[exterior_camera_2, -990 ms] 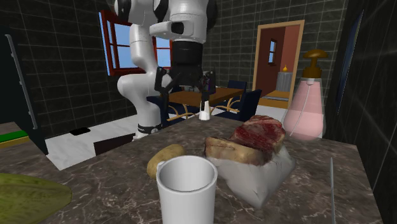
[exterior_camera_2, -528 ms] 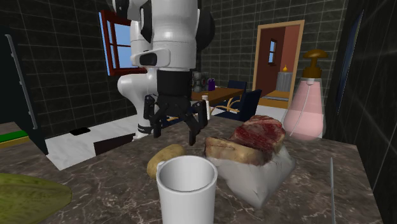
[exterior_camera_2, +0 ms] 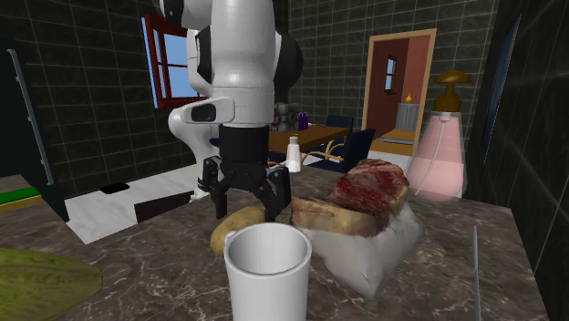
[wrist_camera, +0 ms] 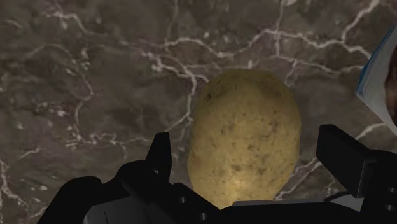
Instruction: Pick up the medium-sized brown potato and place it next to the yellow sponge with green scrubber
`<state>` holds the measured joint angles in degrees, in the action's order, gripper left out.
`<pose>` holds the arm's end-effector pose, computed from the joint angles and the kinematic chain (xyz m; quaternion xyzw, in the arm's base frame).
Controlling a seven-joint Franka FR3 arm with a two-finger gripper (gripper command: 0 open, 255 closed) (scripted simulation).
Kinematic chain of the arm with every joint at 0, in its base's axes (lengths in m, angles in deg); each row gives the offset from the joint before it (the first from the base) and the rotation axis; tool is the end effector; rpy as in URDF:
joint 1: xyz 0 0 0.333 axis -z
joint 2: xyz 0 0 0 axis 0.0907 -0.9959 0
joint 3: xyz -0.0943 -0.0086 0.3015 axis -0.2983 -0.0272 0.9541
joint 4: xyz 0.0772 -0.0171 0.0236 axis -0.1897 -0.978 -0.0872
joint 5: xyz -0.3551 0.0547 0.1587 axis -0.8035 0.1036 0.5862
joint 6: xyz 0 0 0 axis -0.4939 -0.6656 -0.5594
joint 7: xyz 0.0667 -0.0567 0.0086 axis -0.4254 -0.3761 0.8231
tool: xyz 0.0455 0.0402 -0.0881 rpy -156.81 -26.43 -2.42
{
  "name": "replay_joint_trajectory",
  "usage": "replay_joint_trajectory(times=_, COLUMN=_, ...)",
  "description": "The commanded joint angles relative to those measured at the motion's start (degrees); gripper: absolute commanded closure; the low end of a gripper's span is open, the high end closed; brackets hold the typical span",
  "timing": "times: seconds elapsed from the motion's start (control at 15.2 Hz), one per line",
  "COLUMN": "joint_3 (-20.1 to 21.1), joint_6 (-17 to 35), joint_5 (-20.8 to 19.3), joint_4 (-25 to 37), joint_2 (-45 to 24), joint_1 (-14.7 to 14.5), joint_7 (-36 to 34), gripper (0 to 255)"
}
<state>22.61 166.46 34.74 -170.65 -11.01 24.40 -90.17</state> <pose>0.4793 -0.1163 0.3857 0.8645 -0.5020 0.0172 0.0203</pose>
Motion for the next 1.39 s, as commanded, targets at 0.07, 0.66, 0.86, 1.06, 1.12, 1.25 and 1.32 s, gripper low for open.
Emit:
replay_joint_trajectory(times=0.07, joint_3=0.21, joint_6=0.71, joint_5=-0.09, joint_4=-0.49, joint_2=-1.35, joint_1=-0.2, joint_7=-0.24, gripper=0)
replay_joint_trajectory(times=0.66, joint_3=0.04, joint_6=0.92, joint_5=-0.11, joint_4=-0.72, joint_2=-1.33, joint_1=-0.21, joint_7=-0.09, gripper=255)
replay_joint_trajectory(times=0.86, joint_3=0.06, joint_6=0.87, joint_5=-0.1, joint_4=-0.7, joint_2=-1.29, joint_1=-0.22, joint_7=-0.1, gripper=255)
replay_joint_trajectory(times=1.06, joint_3=0.14, joint_6=0.72, joint_5=-0.1, joint_4=-0.48, joint_2=-1.36, joint_1=-0.28, joint_7=-0.25, gripper=255)
replay_joint_trajectory(times=1.12, joint_3=0.13, joint_6=-0.08, joint_5=-0.01, joint_4=-0.13, joint_2=-0.92, joint_1=-0.29, joint_7=-0.16, gripper=255)
replay_joint_trajectory(times=1.25, joint_3=0.11, joint_6=-1.66, joint_5=0.15, joint_4=0.64, joint_2=-0.1, joint_1=-0.3, joint_7=0.01, gripper=255)
replay_joint_trajectory(times=1.32, joint_3=0.1, joint_6=-2.45, joint_5=0.22, joint_4=1.04, joint_2=0.29, joint_1=-0.31, joint_7=0.09, gripper=255)
